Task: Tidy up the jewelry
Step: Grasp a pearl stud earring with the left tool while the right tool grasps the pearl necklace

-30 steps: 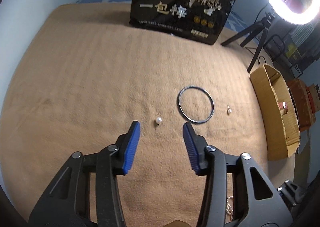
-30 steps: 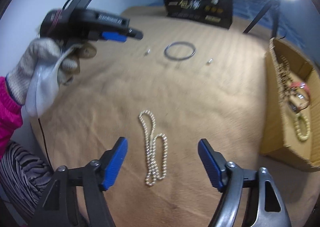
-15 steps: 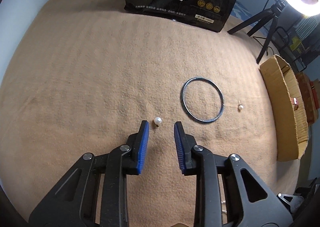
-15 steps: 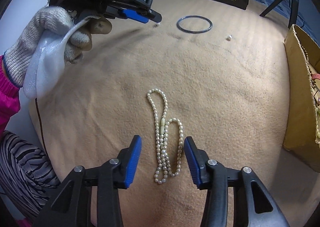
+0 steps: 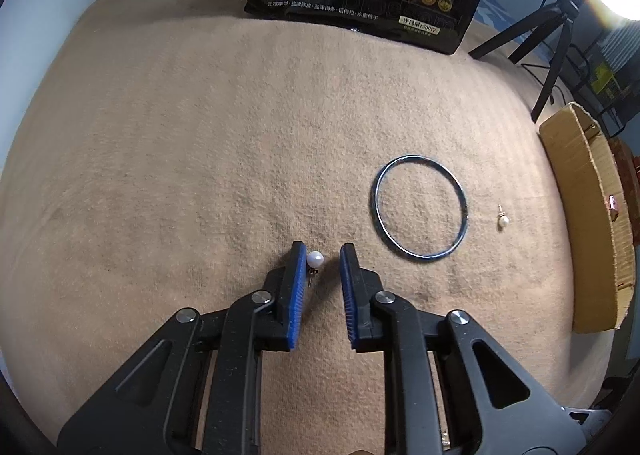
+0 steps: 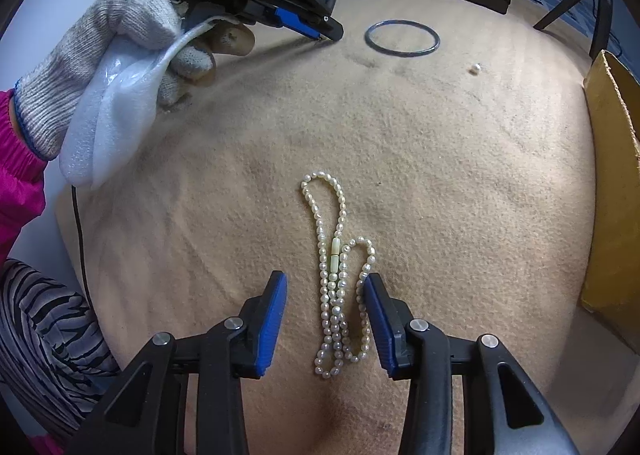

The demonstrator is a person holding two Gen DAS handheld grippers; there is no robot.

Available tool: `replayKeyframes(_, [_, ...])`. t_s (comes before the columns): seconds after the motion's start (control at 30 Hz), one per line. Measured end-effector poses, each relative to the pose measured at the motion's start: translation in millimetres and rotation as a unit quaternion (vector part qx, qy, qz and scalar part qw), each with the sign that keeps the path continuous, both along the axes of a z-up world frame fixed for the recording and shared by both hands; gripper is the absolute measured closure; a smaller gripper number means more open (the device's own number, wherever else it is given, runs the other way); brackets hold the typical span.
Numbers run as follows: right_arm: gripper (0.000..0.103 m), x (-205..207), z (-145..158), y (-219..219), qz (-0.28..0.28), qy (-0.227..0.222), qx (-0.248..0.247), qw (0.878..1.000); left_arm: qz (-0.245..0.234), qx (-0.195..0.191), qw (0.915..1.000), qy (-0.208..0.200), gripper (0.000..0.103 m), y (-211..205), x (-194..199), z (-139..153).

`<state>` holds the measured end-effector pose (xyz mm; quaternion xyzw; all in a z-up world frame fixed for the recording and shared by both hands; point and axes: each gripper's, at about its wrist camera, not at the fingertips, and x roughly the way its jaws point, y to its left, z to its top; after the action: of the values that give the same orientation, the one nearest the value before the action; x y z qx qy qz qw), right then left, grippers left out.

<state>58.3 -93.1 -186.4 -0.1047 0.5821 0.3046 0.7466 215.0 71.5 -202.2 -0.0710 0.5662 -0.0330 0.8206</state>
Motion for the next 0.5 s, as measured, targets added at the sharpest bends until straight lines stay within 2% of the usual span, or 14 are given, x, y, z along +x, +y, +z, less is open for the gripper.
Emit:
replayKeyframes(0.27, [0.073,4.1,-2.0,-0.9,-0.005,0.006,-0.001,1.0,-0.001,0.008,1.0,0.0,0.094,-0.5,2.8,-4.2])
replayKeyframes(0.5, [0.091,14.0,-2.9,-7.1,-0.017,0.004,-0.004,1.0,0.0,0.011,0.9999,-0.002,0.096,-2.0,3.2,-4.8])
